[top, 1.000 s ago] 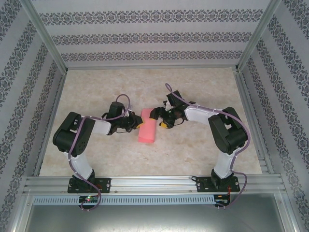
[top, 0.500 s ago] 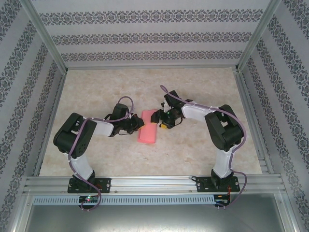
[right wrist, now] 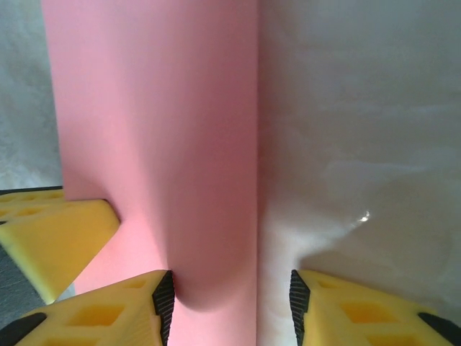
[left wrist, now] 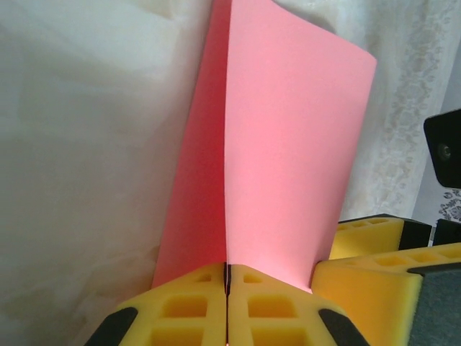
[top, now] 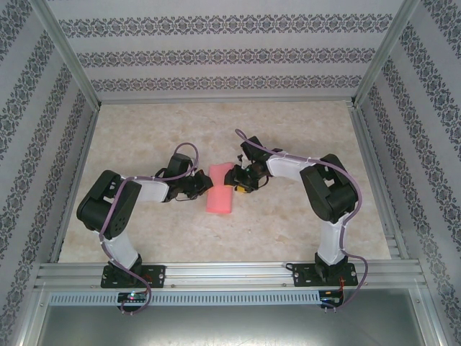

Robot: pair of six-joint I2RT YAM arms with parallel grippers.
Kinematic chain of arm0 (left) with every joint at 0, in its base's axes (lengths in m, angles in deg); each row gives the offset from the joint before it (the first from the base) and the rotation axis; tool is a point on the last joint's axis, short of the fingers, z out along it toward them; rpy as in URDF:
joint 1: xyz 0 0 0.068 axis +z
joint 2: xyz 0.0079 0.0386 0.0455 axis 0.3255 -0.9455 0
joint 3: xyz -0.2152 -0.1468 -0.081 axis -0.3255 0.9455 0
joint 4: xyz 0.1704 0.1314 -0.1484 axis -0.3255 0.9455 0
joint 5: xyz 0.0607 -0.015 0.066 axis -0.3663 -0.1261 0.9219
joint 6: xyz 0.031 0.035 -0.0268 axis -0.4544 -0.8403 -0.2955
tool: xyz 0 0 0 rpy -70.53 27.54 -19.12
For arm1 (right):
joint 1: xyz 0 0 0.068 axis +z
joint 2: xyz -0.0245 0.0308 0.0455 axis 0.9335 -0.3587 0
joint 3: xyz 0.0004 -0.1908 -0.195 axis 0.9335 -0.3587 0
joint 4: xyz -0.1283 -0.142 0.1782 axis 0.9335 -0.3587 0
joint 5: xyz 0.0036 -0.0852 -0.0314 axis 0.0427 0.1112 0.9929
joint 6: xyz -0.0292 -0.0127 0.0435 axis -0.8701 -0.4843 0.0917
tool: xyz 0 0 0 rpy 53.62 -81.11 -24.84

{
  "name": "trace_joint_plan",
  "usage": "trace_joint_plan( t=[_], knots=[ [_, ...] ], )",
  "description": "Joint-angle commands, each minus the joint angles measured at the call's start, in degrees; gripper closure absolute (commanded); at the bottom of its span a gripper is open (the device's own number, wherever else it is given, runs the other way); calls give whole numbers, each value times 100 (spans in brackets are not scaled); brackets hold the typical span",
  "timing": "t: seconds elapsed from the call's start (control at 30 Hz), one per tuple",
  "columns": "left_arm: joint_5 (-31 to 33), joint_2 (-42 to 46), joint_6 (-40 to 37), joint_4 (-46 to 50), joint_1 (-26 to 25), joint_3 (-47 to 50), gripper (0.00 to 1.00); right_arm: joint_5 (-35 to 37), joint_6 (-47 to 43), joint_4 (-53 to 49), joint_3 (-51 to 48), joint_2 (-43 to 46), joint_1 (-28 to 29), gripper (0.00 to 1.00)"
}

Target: Fold a paper plane with a square sheet of paper (pick it up from the middle)

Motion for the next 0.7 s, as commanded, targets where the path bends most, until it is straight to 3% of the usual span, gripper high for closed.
trace_joint_plan(
  t=[0.0, 0.17, 0.4, 0.67],
  knots=[
    [108, 145, -191, 275, -12, -176, 89, 265, 5, -298, 161, -147, 56, 53],
    [150, 286, -278, 675, 11, -330, 80, 499, -73, -484, 197, -269, 66, 56],
    [454, 711, -507, 1553, 358, -507, 54, 778, -177, -531, 145, -441, 112, 57],
    [858, 1152, -710, 1921, 693, -368, 31, 1224, -193, -696, 11, -463, 148, 58]
  ],
)
